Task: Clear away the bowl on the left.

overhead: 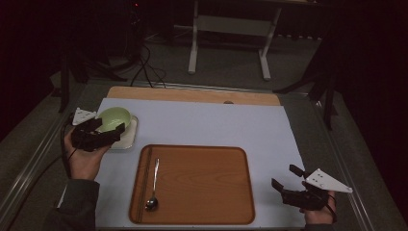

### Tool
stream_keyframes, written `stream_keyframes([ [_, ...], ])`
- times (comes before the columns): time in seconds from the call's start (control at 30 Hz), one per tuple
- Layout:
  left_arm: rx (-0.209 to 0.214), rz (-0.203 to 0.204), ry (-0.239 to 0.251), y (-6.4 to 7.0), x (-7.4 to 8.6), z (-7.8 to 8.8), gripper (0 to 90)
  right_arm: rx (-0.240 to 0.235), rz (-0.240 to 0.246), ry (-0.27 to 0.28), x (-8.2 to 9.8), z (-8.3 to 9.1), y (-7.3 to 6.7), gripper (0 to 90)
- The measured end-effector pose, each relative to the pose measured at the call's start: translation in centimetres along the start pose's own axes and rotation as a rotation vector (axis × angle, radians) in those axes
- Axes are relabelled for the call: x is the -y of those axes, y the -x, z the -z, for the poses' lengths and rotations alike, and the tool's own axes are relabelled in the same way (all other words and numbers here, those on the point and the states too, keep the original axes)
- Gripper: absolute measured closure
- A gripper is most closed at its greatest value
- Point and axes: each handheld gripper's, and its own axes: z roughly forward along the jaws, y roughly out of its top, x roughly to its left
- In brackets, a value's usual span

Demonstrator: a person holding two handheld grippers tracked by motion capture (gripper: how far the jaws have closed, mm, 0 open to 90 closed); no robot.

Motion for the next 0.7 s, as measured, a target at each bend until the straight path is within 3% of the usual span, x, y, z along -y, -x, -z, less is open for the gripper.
stream_keyframes([
  [0.7, -0.051, 0.01, 0.02, -2.6, -1.0, -1.5, 20.6, 0.001, -0.001, 0.002, 0.0, 0.0, 0.0, 14.6],
])
